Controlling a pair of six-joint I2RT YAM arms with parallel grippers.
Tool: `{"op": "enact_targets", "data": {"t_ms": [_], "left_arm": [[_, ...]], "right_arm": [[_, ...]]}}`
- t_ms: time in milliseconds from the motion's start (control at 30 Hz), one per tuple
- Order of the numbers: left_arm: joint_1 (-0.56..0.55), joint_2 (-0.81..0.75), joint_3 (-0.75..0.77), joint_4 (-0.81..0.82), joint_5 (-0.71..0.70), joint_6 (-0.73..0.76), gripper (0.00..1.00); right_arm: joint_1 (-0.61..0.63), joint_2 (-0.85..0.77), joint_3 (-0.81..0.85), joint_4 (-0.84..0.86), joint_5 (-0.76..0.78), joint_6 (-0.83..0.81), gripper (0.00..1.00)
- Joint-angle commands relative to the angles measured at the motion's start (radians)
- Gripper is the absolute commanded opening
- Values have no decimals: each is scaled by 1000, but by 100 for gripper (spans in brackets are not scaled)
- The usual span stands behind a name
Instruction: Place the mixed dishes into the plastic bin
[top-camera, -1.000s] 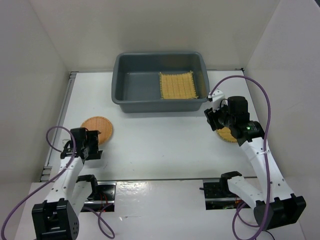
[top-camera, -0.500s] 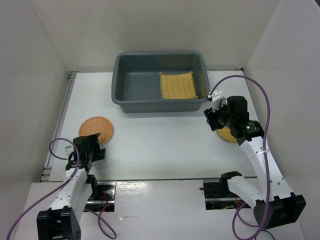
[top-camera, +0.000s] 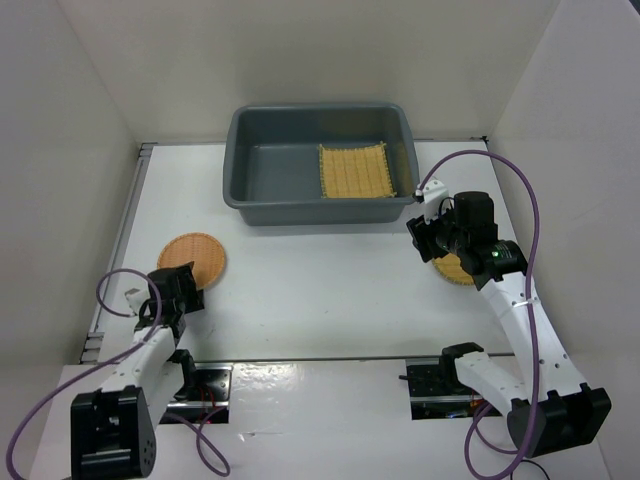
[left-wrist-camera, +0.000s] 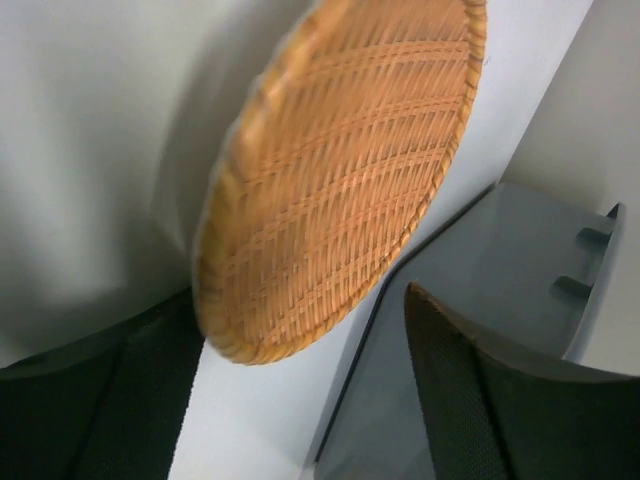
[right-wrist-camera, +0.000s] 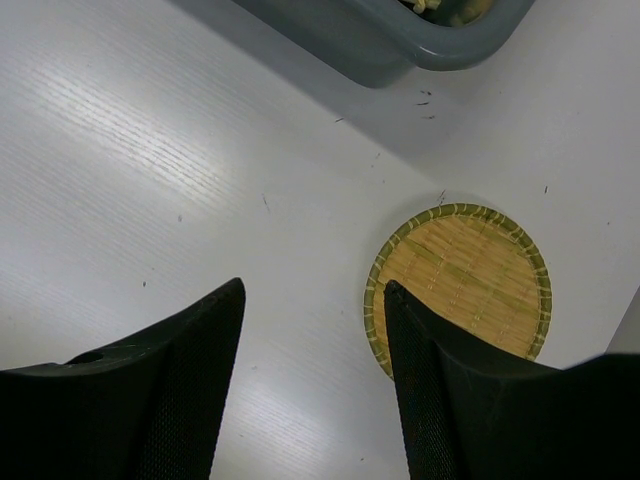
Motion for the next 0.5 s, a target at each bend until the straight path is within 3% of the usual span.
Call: {"op": "enact_targets", "data": {"t_ms": [0, 100, 267, 333, 367, 467], "left_arm": [[-2, 84, 41, 53, -29, 26, 86], [-2, 162, 54, 97, -17, 40, 90], [-2, 321, 106, 143, 8, 90, 86], [7, 331, 106, 175, 38, 90, 77], [7, 331, 95, 185, 47, 80, 68], [7, 340, 85, 211, 48, 80, 60]], "right_arm": [[-6, 3, 1, 14, 3, -5, 64], [-6, 3, 1, 14, 3, -5, 64], [-6, 3, 1, 14, 3, -5, 65], [-6, 3, 1, 14, 3, -5, 65], [-6, 3, 1, 14, 3, -5, 65], [-6, 3, 1, 14, 3, -5, 65]]}}
